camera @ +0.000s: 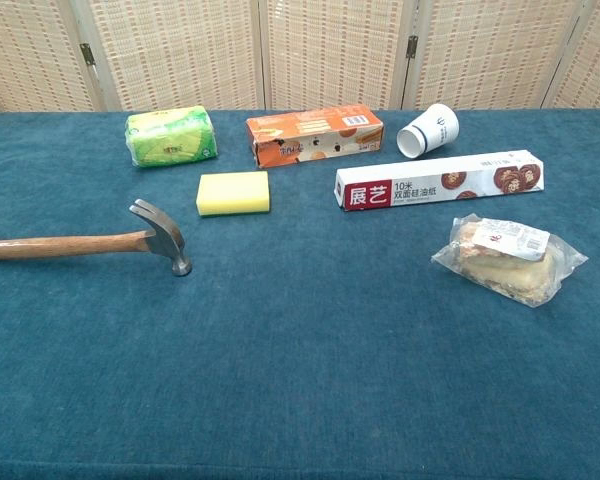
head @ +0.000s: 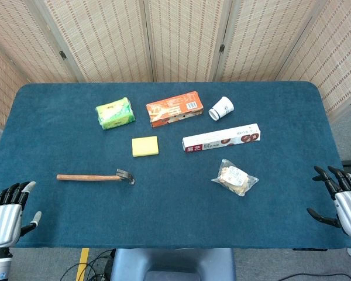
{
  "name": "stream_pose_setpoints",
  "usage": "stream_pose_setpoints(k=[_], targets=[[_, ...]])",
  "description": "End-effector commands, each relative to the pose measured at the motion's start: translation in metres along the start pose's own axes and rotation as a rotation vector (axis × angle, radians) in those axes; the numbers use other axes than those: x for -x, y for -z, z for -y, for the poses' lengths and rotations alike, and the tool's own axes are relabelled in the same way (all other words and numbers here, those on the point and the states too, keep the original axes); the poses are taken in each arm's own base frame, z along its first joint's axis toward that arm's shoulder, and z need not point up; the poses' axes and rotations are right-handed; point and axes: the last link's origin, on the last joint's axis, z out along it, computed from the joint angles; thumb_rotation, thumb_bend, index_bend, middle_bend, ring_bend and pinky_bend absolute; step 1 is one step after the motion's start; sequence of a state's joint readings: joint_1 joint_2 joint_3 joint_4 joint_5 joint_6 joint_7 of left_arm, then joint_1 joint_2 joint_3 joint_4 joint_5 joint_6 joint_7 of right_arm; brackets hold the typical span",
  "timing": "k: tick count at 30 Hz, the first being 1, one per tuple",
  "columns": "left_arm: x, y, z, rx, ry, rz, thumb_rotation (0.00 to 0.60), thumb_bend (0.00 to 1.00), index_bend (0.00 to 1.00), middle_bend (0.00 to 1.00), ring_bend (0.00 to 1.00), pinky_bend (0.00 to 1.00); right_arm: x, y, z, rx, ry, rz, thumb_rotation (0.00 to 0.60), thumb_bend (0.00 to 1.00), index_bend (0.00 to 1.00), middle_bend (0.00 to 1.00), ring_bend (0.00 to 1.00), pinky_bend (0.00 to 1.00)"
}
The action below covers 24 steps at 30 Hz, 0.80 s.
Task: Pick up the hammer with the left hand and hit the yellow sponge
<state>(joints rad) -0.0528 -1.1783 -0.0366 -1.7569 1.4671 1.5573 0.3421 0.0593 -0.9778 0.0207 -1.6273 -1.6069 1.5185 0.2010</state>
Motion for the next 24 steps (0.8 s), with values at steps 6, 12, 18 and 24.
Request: stream_pose_setpoints(k=[6, 12, 18, 24], targets=[[-0.002, -0.009, -0.004, 0.043, -0.001, -0.02, 0.6, 0.34, 0.2, 0.19, 0.15, 0.19, -0.004, 0.001, 0.001, -0.008, -0.002, -0.008, 0.6, 0.07, 0.08, 0.3, 0.09, 0.12], [0.0, -0.038, -0.02, 0.153, 0.004, 0.007, 0.6, 0.34, 0.21, 0.19, 0.15, 0.19, -0.009, 0.001, 0.002, -0.022, -0.007, -0.023, 0.6, 0.07, 0.08, 0.3, 0.09, 0.12], [0.006, -0.074, -0.049, 0.264, -0.032, 0.111, 0.6, 0.34, 0.19, 0.19, 0.15, 0.19, -0.008, 0.0, 0.002, -0.029, -0.007, -0.019, 0.6, 0.07, 0.08, 0.3, 0.09, 0.12], [0.021, -0.108, -0.077, 0.315, -0.109, 0.216, 0.6, 0.34, 0.13, 0.16, 0.12, 0.19, -0.009, 0.002, 0.0, -0.024, -0.008, -0.019, 0.6, 0.07, 0.08, 0.3, 0.09, 0.12]])
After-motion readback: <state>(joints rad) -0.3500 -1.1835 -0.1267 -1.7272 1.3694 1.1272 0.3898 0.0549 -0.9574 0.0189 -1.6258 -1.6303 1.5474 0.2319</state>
